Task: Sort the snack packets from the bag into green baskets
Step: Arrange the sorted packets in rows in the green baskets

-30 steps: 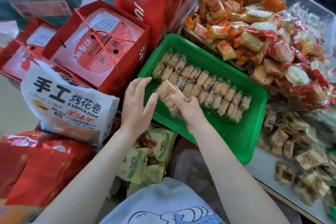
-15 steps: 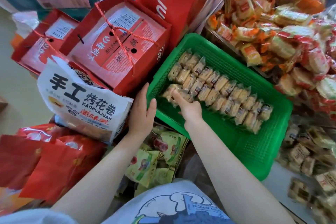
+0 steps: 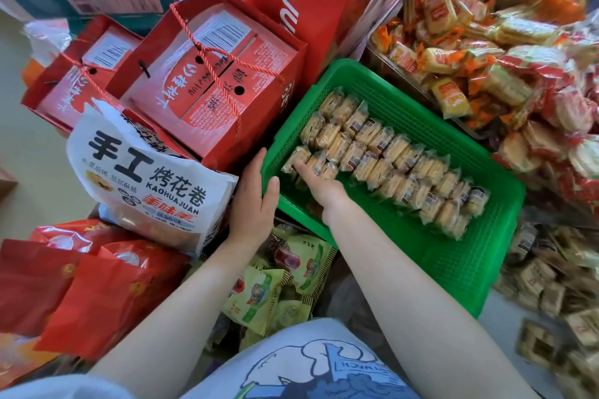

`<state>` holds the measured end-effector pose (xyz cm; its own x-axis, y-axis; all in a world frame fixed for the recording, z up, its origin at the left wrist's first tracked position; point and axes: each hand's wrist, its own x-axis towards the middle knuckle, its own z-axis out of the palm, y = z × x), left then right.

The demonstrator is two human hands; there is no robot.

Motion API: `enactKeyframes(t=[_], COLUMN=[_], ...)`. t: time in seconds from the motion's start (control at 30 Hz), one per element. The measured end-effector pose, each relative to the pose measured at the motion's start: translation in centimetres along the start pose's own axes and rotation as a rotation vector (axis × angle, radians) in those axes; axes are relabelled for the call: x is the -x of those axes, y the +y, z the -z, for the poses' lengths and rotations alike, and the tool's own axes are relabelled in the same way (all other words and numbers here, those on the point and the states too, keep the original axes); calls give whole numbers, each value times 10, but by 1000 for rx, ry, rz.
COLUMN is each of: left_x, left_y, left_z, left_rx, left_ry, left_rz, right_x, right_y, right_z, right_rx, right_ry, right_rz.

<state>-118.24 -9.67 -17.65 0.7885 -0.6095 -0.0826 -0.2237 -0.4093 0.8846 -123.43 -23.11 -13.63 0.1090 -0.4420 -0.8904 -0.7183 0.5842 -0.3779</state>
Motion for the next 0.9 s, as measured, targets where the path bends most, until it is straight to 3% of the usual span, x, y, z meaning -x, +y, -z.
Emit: enactKeyframes(t=[0.2, 0.43, 0.53, 0.7, 0.9], left_x=[0, 0, 0, 2, 1], left_y=[1, 0, 0, 0, 3], left_z=[1, 1, 2, 2, 6], left_rx=[14, 19, 15, 47, 144], left_ry=[-3, -18, -16, -33, -61], left_rz=[15, 16, 16, 31, 96], right_x=[-2, 7, 15, 17, -8], right_y=[-5, -5, -8, -13, -11], right_z=[-2, 2, 7, 1, -16], right_rx=[34, 2, -239, -817, -933], right_ry=[45, -42, -192, -305, -182], right_rz=[54, -12, -62, -138, -93])
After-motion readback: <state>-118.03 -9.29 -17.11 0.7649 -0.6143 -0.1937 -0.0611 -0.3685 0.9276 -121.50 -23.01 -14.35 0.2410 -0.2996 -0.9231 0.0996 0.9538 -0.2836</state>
